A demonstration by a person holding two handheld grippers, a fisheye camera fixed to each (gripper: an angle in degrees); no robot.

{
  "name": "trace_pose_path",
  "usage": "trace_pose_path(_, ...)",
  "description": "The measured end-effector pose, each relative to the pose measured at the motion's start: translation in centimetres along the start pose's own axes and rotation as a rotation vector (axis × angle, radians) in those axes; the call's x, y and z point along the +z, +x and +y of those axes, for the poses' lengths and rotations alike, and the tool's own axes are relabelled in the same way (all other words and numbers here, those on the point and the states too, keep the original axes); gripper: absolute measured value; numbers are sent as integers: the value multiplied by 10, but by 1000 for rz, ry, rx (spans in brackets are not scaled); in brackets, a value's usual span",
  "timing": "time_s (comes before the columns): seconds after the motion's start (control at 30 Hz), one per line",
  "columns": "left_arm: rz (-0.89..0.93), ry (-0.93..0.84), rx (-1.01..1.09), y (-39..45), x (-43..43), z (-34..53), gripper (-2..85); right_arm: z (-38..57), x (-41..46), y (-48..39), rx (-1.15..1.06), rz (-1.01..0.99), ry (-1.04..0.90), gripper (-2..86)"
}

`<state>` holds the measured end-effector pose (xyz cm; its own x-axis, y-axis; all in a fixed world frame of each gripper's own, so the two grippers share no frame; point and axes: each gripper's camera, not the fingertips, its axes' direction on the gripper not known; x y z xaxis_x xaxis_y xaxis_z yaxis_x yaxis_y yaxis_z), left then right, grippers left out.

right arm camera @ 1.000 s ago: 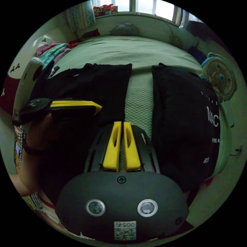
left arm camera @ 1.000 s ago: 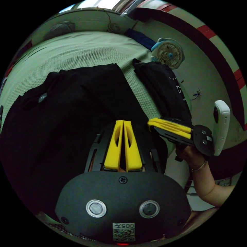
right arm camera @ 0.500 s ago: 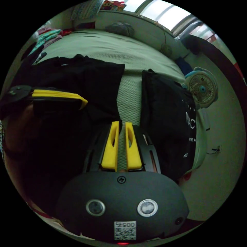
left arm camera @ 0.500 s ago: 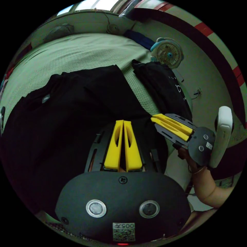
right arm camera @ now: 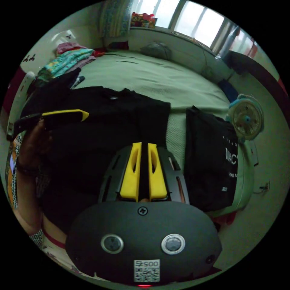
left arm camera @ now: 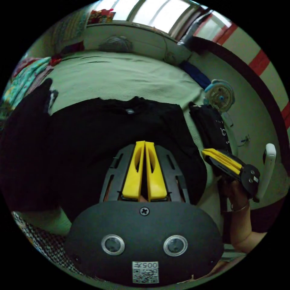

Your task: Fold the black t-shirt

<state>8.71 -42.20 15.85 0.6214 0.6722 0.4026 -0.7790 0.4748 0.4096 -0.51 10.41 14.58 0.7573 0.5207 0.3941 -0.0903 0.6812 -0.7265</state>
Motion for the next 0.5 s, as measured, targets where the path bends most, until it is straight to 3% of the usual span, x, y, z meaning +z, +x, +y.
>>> trace_pose_path(0.3, -234, 133, -278, -127, -127, 100, 31, -90, -5, -164, -279, -191, 159, 55)
trace_pose_path(0.5, -216, 119, -334, -177, -166, 137, 61, -143, 3, -257, -344, -355, 149, 91)
